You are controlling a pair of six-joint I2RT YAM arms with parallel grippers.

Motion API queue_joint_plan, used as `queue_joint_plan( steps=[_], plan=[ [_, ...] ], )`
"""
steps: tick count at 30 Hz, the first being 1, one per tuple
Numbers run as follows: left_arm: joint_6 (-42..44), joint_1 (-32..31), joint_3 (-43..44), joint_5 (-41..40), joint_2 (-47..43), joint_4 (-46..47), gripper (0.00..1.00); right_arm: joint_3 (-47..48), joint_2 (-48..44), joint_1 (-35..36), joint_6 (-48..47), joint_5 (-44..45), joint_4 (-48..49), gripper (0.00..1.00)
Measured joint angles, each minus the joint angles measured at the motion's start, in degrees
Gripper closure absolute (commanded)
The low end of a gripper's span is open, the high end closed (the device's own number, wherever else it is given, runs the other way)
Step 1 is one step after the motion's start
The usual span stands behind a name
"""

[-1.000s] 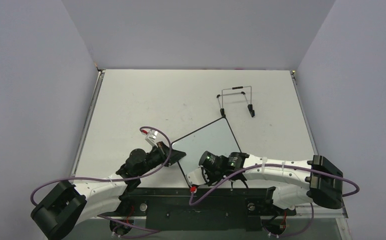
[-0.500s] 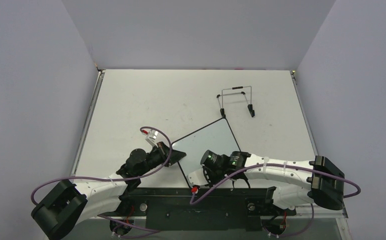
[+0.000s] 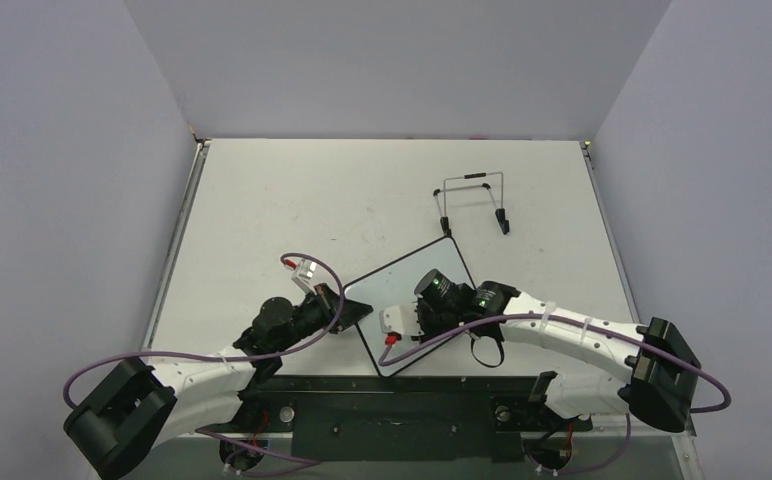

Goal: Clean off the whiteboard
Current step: Erase the whiteboard at the center of the board.

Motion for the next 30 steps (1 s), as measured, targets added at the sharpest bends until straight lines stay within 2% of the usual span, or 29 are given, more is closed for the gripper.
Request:
queue_joint_plan(
  steps=[10,13,22,30],
  plan=[
    [-0.15,0.0,0.02,0.17,0.04,0.09,1.0,-0.48,3.08,10.86,-1.07,-1.4,-0.94,1.0],
    [-0.15,0.0,0.02,0.17,-0.13,-0.07,1.0,-0.52,4.24,10.71,-0.94,0.74,-0.68,1.0],
    [-0.02,0.39,0.0,-0.42,-0.11,-0.04,1.0,-0.57,4.28,2.1,1.88,6.49,2.16,1.0],
    [-0.07,0.81,0.0,0.15,-0.13,-0.07,1.0,-1.05,4.26,8.79,0.02,0.04,0.02,1.0]
  ],
)
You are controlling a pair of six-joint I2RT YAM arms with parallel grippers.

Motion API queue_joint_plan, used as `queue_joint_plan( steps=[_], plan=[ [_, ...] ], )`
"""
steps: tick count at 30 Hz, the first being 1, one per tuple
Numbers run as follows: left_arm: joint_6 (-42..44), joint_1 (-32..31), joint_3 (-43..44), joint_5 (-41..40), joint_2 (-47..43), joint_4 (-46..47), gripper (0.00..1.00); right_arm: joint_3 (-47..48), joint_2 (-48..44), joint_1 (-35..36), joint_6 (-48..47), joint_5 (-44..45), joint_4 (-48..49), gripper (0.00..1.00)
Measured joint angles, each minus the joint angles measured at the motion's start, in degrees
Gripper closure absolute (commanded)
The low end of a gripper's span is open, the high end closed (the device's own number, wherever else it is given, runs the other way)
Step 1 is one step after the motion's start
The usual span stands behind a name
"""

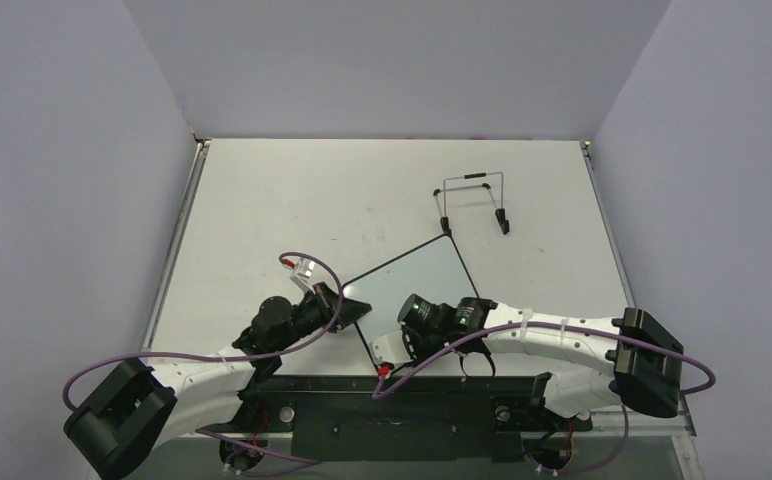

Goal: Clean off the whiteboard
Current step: Erase the whiteboard at the center of the board.

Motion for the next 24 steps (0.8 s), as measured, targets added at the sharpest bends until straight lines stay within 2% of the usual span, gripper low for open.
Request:
queue_joint_plan(
  steps=[4,11,19,24],
  plan=[
    [0.02,0.0,0.0,0.15,-0.09,-0.04,1.0,0.0,0.0,-0.57,0.13,-0.24,0.09,1.0],
    [0.2,0.37,0.0,0.0,0.02,0.04,1.0,0.0,0.02,-7.8,2.51,2.93,2.16,1.0],
    [0.17,0.39,0.0,0.26,-0.04,0.04,1.0,-0.44,-0.35,-4.5,1.11,-1.22,0.5,1.0],
    [0.44,0.44,0.0,0.13,-0.7,-0.48,1.0,-0.63,-0.24,-4.59,2.64,1.49,1.86,1.0]
  ],
)
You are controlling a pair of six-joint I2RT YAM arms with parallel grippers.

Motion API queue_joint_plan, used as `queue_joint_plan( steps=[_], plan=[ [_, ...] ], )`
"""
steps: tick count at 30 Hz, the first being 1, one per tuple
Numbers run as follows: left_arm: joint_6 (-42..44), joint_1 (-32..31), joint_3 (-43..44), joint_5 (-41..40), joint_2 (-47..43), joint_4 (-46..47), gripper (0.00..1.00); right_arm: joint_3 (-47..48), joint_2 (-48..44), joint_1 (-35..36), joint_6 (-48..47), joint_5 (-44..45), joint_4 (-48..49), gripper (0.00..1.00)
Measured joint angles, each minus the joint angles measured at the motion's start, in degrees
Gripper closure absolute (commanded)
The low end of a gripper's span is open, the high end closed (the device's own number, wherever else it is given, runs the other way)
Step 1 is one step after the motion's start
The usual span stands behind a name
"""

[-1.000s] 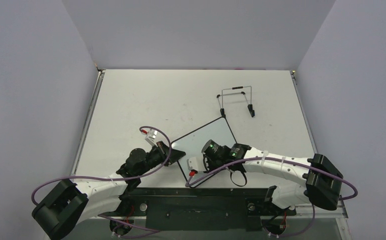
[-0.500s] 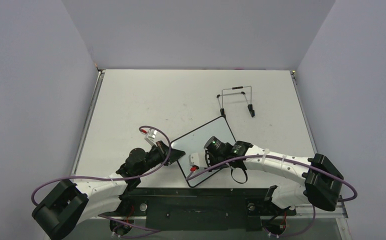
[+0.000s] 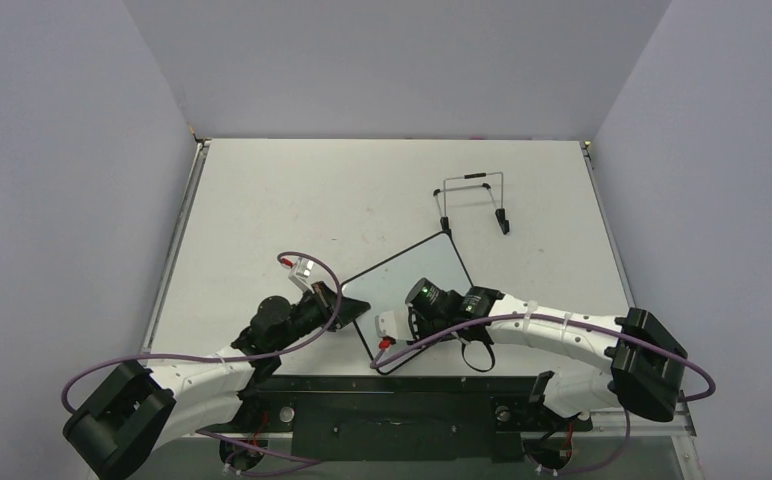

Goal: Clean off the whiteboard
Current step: Erase the whiteboard at the center of the board.

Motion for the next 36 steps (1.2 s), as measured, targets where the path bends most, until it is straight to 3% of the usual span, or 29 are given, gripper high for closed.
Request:
queue_joint_plan(
  steps=[8,18,28,36],
  plan=[
    [0.28,0.26,0.0,-0.17,-0.04,0.02,1.0,-0.04,0.0,-5.46,2.58,6.67,3.41,1.0],
    [0.66,0.31,-0.42,-0.09,-0.81,-0.2,1.0,-2.8,-0.15,3.1,-2.38,1.53,-0.87,1.0],
    [0.68,0.9,-0.42,-0.68,-0.46,0.15,1.0,-1.05,1.2,-9.42,3.89,8.31,3.28,1.0],
    [0.48,0.9,-0.42,0.0,-0.28,0.33,1.0,-1.29,-0.22,-1.95,0.94,1.92,1.16,1.0]
  ],
)
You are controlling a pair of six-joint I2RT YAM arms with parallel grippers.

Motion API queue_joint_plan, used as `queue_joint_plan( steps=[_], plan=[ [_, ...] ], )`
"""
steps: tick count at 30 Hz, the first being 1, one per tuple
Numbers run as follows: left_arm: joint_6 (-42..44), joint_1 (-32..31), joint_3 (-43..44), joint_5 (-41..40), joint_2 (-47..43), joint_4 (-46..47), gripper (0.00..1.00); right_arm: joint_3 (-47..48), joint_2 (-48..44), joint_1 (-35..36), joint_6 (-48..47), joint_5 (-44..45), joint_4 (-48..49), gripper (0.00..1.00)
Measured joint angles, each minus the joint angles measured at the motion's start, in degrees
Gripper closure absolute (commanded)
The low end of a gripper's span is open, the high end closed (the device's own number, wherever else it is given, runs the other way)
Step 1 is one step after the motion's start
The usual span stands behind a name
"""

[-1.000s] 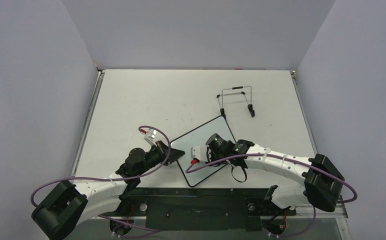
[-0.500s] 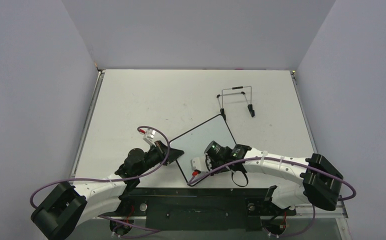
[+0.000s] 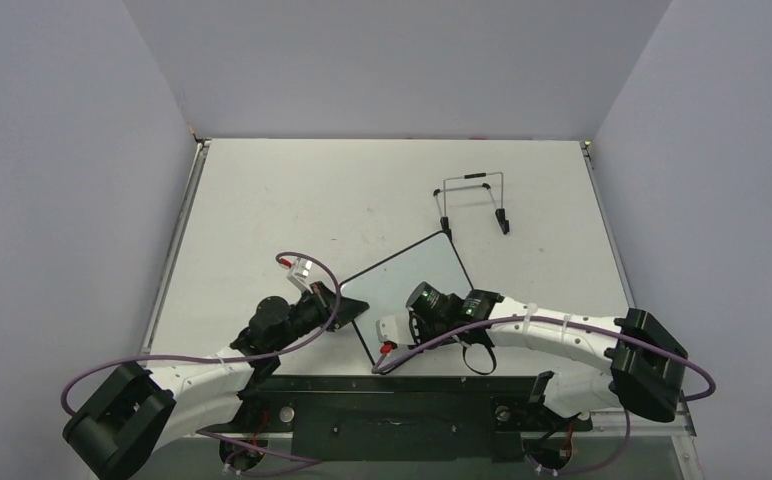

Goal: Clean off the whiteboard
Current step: Erase the whiteboard at the center of the board.

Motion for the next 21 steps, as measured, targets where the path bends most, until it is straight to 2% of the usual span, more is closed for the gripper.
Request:
queue_joint_plan(
  steps=[2,5,9,13,17,21],
  plan=[
    [0.0,-0.02,0.0,0.44,0.0,-0.02,1.0,0.0,0.02,1.14,-0.28,-0.61,0.0,1.0],
    [0.15,0.02,0.0,-0.15,0.0,0.0,1.0,0.02,1.01,-0.76,0.81,1.18,1.09,1.0],
    [0.28,0.26,0.0,-1.75,0.17,0.22,1.0,0.7,3.87,-7.85,3.91,6.69,3.19,1.0],
    [0.24,0.33,0.0,-2.03,0.31,0.42,1.0,0.72,4.98,-10.84,5.25,9.22,3.85,1.0],
    [0.22,0.35,-0.02,-1.99,0.33,0.44,1.0,0.68,4.63,-8.66,3.87,8.07,2.47,1.0],
    [0.24,0.33,-0.02,-1.49,0.33,0.44,1.0,0.2,2.73,-2.64,1.64,2.78,0.17,1.0]
  ],
)
